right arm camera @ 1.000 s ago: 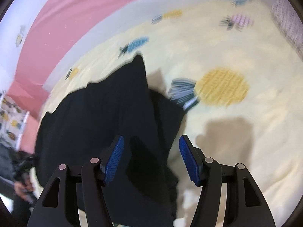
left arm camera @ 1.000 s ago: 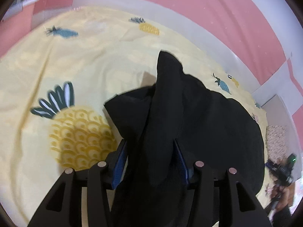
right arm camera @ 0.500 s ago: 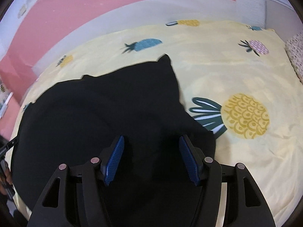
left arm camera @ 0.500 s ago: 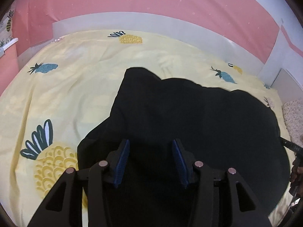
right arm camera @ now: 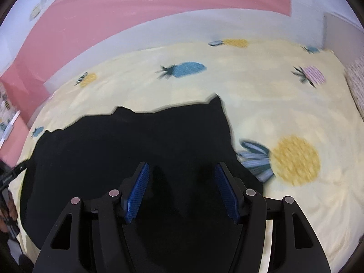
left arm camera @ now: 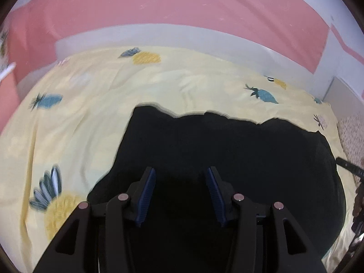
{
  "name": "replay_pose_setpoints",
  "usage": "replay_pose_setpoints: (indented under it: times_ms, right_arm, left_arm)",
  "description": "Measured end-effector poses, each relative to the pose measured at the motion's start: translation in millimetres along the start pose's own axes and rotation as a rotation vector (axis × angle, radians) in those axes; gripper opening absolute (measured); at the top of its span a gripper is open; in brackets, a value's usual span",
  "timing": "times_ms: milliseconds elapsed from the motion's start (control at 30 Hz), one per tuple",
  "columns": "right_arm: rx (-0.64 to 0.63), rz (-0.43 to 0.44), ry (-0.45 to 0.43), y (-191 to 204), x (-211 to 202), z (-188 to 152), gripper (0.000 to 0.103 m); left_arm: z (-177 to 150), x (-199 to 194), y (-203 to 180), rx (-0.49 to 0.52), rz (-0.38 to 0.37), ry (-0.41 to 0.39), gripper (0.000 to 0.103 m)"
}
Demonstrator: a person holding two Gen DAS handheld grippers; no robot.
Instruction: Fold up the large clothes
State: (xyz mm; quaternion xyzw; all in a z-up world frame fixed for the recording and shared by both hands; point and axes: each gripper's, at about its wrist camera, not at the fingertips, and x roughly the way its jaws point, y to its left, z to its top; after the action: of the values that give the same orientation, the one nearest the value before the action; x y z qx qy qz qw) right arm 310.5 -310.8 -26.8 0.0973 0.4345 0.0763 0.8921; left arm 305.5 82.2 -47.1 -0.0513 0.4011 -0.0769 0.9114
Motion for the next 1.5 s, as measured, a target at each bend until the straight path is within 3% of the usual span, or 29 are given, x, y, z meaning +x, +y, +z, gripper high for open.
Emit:
replay_pose_setpoints:
  times_ms: [100,267,400,500,700,867,1233,1500]
  right_arm:
    - [-0.034,0.023,0.034,20,24,19,0.061]
    - [-0.057,-0.051,0.157,31,79,29,0.061]
    - [-0.013,-0.052,0.172,20,91,32,0.061]
    - [-0.011,-0.048,0.166,18,82,32,0.061]
    - [0.010,0.012,0.085,12,21,13,0.061]
    - [0.007,0.023,0.037,17,-39,-23,0.061]
    - [-0.064,0.053,-0.024,59,-147,-111,0.061]
    - [-0.104,0.076,-0.041,81,-194,-160,0.061]
  left_arm:
    - [24,20,-25,0.031,-0.036,0.014,0.049]
    - [41,70,-72,0.108,-0.077,0.088,0.050]
    - [38,107,-75,0.088,-0.047,0.156,0.051]
    - [41,105,-74,0.074,-0.046,0.155,0.051]
    - [29,49,-59,0.046,-0.024,0.096,0.050]
    - [-4,-18,-51,-0.006,-0.007,0.060,0.050]
    - [-83,-143,-90,-0.005,0.006,0.017,0.053]
    - [-128,-201,-101,-0.016,0.003,0.003,0.060]
